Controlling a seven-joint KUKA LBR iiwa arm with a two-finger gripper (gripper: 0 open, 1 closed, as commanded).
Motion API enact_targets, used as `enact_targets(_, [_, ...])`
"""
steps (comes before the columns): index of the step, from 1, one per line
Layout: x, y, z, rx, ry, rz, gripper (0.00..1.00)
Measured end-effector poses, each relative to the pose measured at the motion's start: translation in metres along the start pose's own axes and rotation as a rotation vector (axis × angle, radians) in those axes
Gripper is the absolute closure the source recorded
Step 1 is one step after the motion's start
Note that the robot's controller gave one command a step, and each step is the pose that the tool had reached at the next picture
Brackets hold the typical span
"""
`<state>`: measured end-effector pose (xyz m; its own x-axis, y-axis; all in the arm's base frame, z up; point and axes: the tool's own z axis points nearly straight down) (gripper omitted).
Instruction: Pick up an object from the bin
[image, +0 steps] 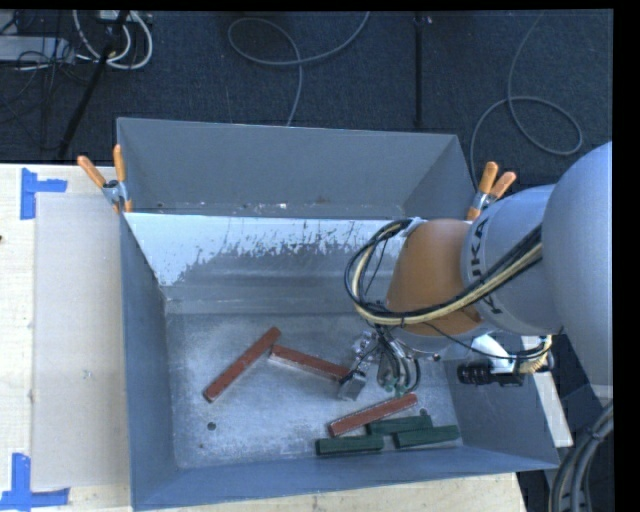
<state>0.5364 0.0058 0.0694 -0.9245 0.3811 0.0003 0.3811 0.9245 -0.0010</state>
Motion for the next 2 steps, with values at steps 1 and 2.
enact_targets(1, [0.0,0.0002,-0.0063,0.0,0.0,-0.004,1.0])
enact_targets(2, [0.0001,0.0004,-0.0115,0.0,0.0,-0.007,1.0])
